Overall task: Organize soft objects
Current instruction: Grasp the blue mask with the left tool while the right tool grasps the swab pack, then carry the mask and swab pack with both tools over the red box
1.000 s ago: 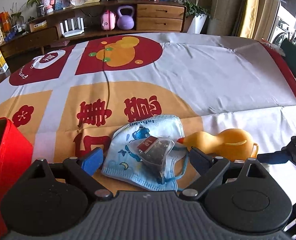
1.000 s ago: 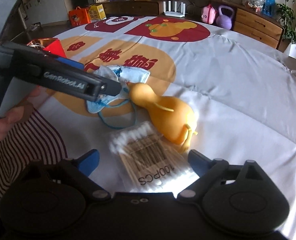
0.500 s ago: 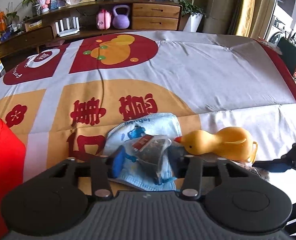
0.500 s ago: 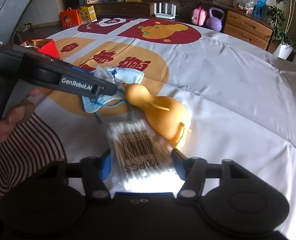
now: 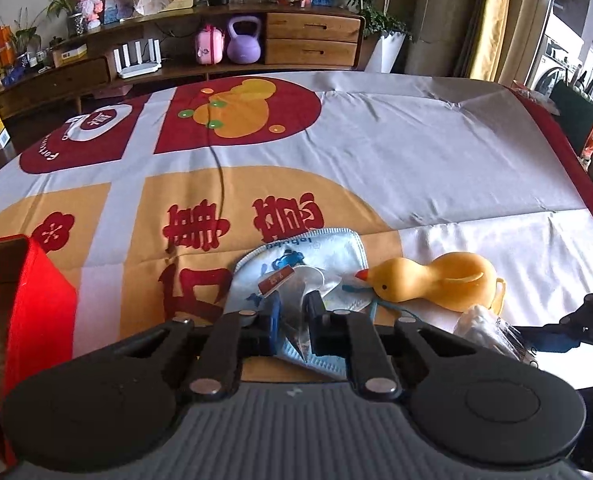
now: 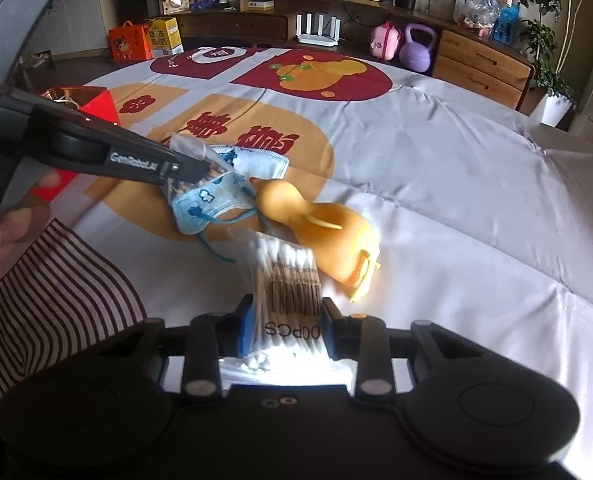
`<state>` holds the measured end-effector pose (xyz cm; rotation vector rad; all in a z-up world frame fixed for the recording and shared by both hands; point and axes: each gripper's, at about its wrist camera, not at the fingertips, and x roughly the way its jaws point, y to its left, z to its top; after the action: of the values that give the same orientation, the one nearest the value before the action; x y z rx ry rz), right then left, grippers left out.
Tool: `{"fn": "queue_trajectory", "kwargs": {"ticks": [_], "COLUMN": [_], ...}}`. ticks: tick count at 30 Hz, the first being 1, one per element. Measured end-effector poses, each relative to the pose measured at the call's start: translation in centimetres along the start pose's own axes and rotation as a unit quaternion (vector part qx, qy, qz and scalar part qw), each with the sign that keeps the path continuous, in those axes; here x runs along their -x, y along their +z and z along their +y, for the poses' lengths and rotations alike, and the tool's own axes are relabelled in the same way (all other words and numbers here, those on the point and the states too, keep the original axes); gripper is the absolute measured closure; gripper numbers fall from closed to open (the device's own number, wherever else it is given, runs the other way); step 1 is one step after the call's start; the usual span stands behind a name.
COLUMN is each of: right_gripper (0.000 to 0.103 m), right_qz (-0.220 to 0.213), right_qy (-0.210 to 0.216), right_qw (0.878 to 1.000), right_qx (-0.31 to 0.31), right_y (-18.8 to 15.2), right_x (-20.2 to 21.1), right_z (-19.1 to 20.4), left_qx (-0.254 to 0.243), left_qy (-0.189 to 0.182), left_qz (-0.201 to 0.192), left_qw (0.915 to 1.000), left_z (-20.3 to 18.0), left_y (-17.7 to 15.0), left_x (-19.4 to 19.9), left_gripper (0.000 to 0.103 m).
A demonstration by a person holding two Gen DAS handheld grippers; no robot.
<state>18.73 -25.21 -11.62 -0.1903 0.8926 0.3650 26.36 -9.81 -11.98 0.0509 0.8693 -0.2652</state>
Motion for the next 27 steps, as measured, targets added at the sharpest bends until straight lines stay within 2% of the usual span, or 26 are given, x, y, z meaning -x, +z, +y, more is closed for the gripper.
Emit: {"fn": "queue_trajectory", "kwargs": {"ticks": [8,14,27], "right_gripper": [0.071,0.070,0.070], "right_qz": [-0.020,-0.031,-0.069], "right_qy": [0.002,0.020,0.043], "right_qw": [1.000,0.999,0.996], "right_qx": [0.001,0.000,0.037], "right_y": [0.6,1.5,4.0], "right_x": [2.6,4.8,9.4], "right_z": [1.8,3.5,9.5], "left_qx": [0.019,0.040,0.054], "left_qy": [0.002,0.006,0.019], "left_qz": [-0.010,-0.018,-0.041], "left_qw": [0.9998,0.9990,0.9975], "left_z": [1.6,3.1,6.0], "left_y": [-0.2,-0.2,-0.9], "left_x": [3.5,6.8,13.8], "left_gripper": [0.089,0.089,0.089]}}
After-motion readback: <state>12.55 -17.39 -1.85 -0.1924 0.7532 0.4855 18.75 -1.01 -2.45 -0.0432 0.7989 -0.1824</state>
